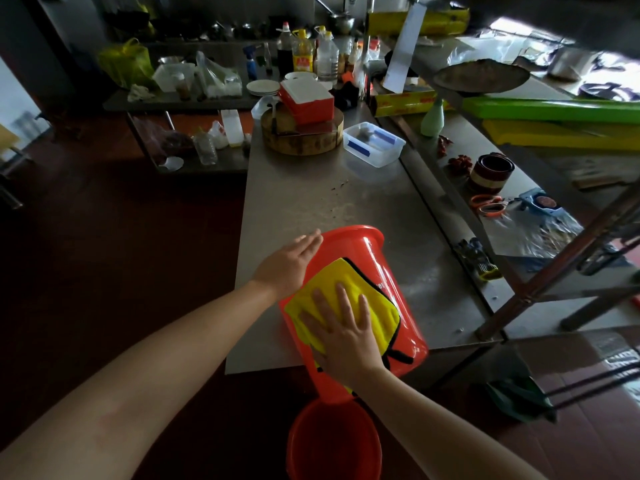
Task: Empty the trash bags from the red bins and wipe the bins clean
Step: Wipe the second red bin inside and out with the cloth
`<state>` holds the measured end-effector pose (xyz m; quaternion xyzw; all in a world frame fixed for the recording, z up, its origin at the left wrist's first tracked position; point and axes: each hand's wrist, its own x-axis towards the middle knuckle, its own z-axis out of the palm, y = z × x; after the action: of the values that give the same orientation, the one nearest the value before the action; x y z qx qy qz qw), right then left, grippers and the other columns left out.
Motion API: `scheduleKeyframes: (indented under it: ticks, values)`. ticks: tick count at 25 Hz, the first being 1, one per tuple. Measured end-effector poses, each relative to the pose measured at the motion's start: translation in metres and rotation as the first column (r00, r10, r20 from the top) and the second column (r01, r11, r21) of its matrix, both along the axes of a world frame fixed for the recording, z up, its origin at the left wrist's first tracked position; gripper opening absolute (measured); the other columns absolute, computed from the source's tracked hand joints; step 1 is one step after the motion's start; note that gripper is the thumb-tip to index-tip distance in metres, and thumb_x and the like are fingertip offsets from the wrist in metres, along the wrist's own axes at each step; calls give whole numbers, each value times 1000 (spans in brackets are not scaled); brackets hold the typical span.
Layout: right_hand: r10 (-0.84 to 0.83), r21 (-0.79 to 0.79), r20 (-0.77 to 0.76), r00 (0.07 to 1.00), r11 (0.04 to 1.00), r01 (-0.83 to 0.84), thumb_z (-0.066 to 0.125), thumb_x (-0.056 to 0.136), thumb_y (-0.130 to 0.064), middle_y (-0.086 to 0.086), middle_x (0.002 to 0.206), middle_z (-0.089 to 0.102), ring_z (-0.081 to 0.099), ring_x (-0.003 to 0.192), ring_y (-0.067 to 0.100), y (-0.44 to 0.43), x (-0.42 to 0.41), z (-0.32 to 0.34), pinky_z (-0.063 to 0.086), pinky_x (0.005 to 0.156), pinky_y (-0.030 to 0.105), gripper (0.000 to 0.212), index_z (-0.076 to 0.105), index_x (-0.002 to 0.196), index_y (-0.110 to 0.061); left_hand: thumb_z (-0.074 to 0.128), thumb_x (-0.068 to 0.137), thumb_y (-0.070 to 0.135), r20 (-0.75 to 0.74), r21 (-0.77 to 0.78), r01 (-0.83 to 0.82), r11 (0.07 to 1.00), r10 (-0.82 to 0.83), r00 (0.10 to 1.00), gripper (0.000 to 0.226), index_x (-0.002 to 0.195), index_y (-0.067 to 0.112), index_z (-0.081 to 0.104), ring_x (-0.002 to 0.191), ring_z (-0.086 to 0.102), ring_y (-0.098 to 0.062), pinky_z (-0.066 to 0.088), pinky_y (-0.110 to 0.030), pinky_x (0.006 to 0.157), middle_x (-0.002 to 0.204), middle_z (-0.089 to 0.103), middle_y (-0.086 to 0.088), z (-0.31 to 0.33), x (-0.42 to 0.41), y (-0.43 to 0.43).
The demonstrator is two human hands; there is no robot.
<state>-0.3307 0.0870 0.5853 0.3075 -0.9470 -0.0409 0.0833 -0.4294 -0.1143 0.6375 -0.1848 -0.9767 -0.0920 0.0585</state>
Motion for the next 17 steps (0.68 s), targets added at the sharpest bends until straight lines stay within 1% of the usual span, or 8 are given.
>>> scheduleKeyframes:
  ticks: [2,3,6,10,12,14,15,17]
  values:
    - [-2,-16,14,1000,1000,2,46,90,-61,0,169,11,-3,153,43,3,0,0,13,113,73,70,30,155,-43,30,97,-8,37,-85,25,996,-22,999,69,160,14,15,155,2,-20,17,-39,125,167,-8,6,-3,-2,6]
    - [-5,-36,22,1000,999,6,46,89,-62,-1,169,11,-2,154,42,7,0,-1,15,113,73,70,30,154,-44,29,95,-10,49,-96,16,995,-12,999,71,160,14,15,155,-4,-18,14,-41,126,165,-14,8,-6,-1,6]
    - [-57,-119,59,997,991,64,43,89,-68,-5,169,7,-1,155,38,30,-3,-3,19,115,70,72,23,155,-49,33,87,-10,72,-83,23,996,-17,997,79,160,13,13,154,-12,-15,9,-42,126,164,-22,10,-8,1,1]
    - [-152,-250,142,978,951,184,28,92,-78,-12,169,-1,-2,156,32,78,-9,-6,29,114,63,68,12,155,-55,42,91,6,137,-97,55,994,-42,990,77,160,12,10,153,-16,-13,8,-39,126,164,-24,9,1,-2,1]
    - [-187,-324,229,955,911,256,26,92,-80,-18,168,-6,-6,156,27,98,-17,-7,29,115,58,67,9,153,-59,46,92,13,170,-115,70,991,-50,984,78,160,11,8,152,-17,-11,6,-35,125,164,-27,9,8,-4,3]
    - [-231,-373,338,913,857,355,26,88,-83,-24,165,-11,-7,155,20,110,-24,-5,29,116,55,66,4,148,-67,47,91,17,192,-131,86,988,-60,980,81,161,12,7,151,-19,-9,6,-32,123,162,-31,11,14,-6,6]
    - [-247,-386,385,889,832,398,27,86,-84,-26,164,-11,-6,155,19,113,-28,-4,30,116,55,66,2,145,-70,48,91,19,201,-135,87,987,-58,978,82,161,12,6,151,-18,-8,9,-32,122,161,-33,13,17,-7,8]
    - [-260,-389,439,860,808,443,29,86,-82,-24,164,-8,-4,156,20,114,-31,0,31,116,57,65,2,144,-72,49,90,24,212,-152,75,986,-42,976,83,161,13,8,153,-13,-11,19,-34,120,159,-35,16,21,-7,11]
